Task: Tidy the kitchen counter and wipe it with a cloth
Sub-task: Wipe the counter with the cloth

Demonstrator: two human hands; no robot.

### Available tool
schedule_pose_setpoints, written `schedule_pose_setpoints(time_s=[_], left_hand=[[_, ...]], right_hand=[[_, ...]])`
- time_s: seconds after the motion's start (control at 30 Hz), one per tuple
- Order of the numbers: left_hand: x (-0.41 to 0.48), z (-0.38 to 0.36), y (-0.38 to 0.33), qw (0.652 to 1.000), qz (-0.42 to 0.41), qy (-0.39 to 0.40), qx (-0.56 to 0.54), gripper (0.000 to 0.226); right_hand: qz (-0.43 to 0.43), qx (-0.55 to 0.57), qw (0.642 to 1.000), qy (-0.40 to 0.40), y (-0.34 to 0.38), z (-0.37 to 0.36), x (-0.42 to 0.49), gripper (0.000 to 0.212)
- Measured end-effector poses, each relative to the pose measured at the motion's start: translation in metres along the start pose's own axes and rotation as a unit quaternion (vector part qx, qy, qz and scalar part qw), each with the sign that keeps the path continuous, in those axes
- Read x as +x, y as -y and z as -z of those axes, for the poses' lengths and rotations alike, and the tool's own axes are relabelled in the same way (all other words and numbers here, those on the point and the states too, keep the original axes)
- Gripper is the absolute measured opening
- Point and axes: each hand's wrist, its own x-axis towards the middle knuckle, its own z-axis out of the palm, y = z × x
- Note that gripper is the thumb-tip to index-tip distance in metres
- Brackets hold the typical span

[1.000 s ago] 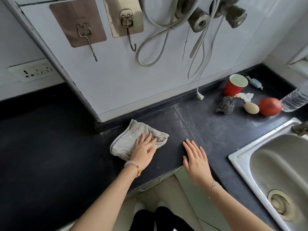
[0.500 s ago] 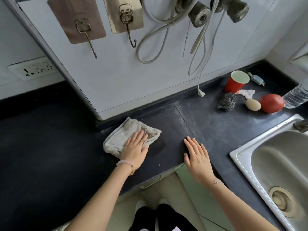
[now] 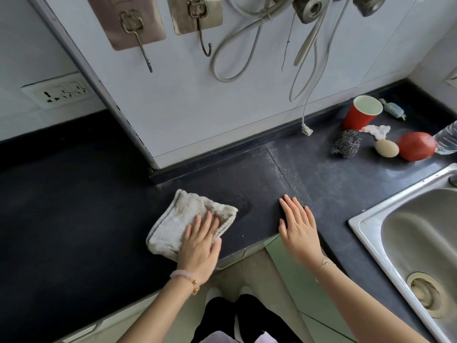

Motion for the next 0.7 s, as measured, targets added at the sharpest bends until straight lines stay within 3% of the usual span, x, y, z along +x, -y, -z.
schedule_pose_setpoints(time_s=[0.07, 0.17, 0.23, 0.3, 0.37, 0.5, 0.6, 0.7], left_hand=[[0.007, 0.0, -0.018, 0.998, -0.043, -0.018, 0.052, 0.083], [0.039, 0.006, -0.038, 0.994, -0.085, 0.05, 0.04, 0.09], [0.064, 0.019, -0.042, 0.995, -0.09, 0.029, 0.036, 0.064], [0.078, 0.029, -0.033, 0.997, -0.072, 0.017, 0.023, 0.055], [0.077, 0.032, -0.018, 0.999, -0.044, 0.004, 0.022, 0.059], [0.048, 0.028, 0.003, 0.999, -0.003, 0.002, 0.038, 0.102], [0.026, 0.017, -0.006, 0.998, -0.031, 0.039, 0.045, 0.095], [0.021, 0.006, -0.03, 0.989, -0.115, 0.007, 0.09, 0.076]], right_hand=[[-0.003, 0.002, 1.0, 0.002, 0.001, 0.0, 0.0, 0.056], [0.002, 0.003, 1.0, 0.007, -0.001, 0.001, 0.001, 0.057], [0.008, 0.002, 1.0, 0.011, -0.003, 0.003, 0.001, 0.058], [0.012, 0.004, 1.0, 0.013, -0.005, 0.004, 0.001, 0.058], [0.012, 0.008, 1.0, 0.013, -0.005, 0.004, 0.001, 0.058], [0.009, 0.007, 1.0, 0.015, -0.004, 0.003, 0.0, 0.057], [0.007, 0.014, 1.0, 0.014, -0.004, 0.004, 0.0, 0.057], [0.011, 0.019, 1.0, 0.02, -0.004, 0.005, 0.0, 0.057]])
